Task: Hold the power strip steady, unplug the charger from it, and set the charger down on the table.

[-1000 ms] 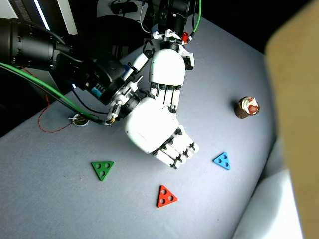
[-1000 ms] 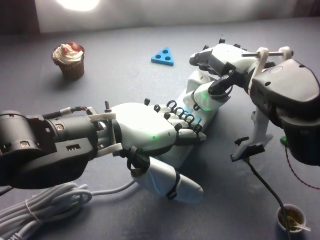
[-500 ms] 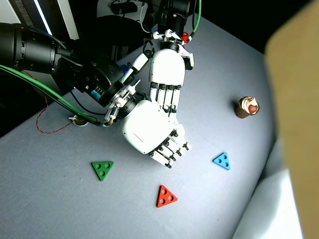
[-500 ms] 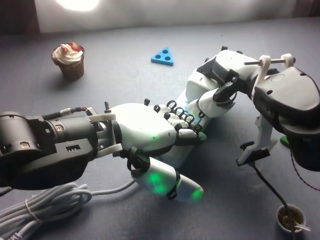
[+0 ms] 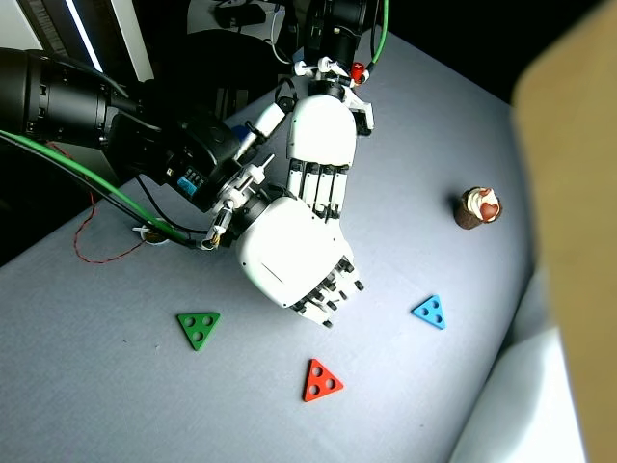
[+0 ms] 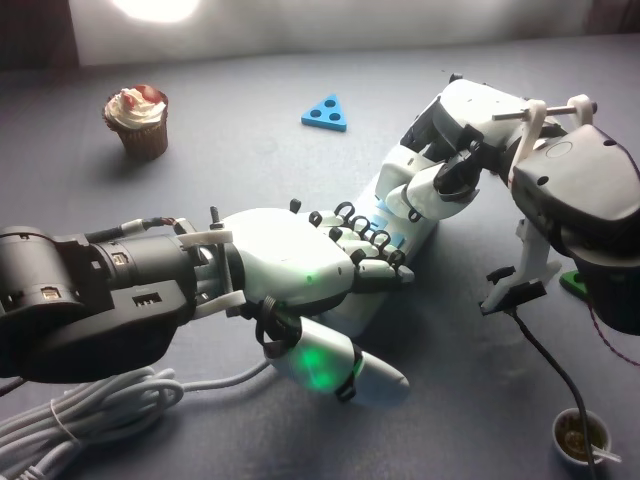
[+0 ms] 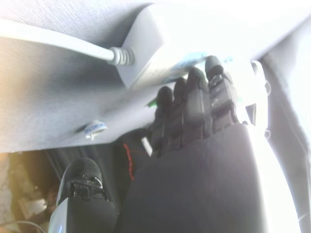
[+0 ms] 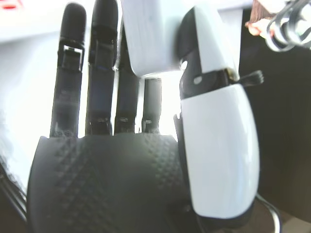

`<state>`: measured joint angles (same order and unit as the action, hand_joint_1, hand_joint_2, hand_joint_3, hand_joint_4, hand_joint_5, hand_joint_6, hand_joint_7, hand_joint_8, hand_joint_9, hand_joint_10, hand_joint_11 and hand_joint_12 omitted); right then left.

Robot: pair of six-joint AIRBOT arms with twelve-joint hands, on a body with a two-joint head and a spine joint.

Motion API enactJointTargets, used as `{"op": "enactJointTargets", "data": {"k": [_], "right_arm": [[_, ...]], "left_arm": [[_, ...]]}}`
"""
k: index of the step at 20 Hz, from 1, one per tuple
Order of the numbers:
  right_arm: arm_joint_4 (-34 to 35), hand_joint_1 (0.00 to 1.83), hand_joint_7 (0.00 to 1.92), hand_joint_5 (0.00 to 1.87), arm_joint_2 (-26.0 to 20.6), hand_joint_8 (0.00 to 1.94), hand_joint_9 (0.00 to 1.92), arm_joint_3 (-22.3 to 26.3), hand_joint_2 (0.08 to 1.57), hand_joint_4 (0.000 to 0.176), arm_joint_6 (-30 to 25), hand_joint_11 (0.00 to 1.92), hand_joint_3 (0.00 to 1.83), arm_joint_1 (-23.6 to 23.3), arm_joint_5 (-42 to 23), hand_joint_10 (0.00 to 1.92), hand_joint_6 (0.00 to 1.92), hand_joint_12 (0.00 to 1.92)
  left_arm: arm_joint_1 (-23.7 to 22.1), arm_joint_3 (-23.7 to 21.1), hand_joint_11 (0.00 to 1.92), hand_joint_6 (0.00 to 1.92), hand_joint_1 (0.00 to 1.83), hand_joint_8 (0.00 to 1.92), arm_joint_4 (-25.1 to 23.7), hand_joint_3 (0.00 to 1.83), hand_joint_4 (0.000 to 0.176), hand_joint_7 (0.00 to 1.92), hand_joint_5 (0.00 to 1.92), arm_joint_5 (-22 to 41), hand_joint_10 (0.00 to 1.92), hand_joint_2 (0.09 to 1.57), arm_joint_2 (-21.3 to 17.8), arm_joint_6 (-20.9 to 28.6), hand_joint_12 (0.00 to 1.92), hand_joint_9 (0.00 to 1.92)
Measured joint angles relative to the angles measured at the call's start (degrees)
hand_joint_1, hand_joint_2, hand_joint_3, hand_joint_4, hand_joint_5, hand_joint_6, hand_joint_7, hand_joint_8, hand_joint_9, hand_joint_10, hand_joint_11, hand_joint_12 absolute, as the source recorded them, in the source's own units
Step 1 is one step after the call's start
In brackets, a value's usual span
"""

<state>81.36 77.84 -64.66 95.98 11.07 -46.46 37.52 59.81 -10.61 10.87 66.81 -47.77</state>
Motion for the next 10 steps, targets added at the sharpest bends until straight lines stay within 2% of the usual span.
{"op": "enactJointTargets", "data": {"k": [2, 3, 8, 10], "right_arm": [[-0.76, 1.26, 1.30, 1.13, 0.00, 0.44, 1.28, 0.04, 1.02, 0.015, -0.22, 0.79, 0.00, 0.26, -0.07, 0.01, 0.72, 0.86], [-1.66, 1.26, 1.31, 1.11, 0.00, 0.43, 1.30, 0.04, 1.02, 0.001, -0.31, 0.81, 0.00, 0.42, -0.09, 0.01, 0.73, 0.87], [-7.28, 1.26, 1.30, 1.09, -0.39, 0.46, 1.30, 1.79, 1.03, 0.000, -0.17, 0.83, 0.00, 0.98, -2.05, 0.01, 0.76, 0.84], [-9.86, 1.26, 1.32, 1.11, -0.57, 0.40, 1.29, 2.12, 1.02, 0.005, -0.48, 0.83, 0.00, 0.98, -1.55, 0.00, 0.74, 0.80]], "left_arm": [[0.00, 0.00, 0.05, 0.00, 0.00, 0.00, 0.00, 0.00, 0.000, 0.16, 0.15, 0.00, 0.00, 1.04, 0.00, 0.02, 0.16, 0.14], [0.00, 0.00, 0.02, 0.00, 0.00, 0.00, -0.02, 0.00, 0.000, 0.15, 0.15, 0.00, 0.00, 1.05, -0.07, 0.02, 0.15, 0.13], [0.63, 0.04, 0.04, 0.00, 0.00, 0.00, 0.31, 0.00, 0.000, 0.14, 0.14, 0.70, 0.00, 1.05, -0.07, 0.24, 0.16, 0.13], [0.74, 0.04, 0.04, 0.00, 0.00, 0.00, 0.44, 0.00, 0.000, 0.15, 0.15, 0.72, 0.00, 1.05, -0.07, 0.24, 0.16, 0.13]]}}
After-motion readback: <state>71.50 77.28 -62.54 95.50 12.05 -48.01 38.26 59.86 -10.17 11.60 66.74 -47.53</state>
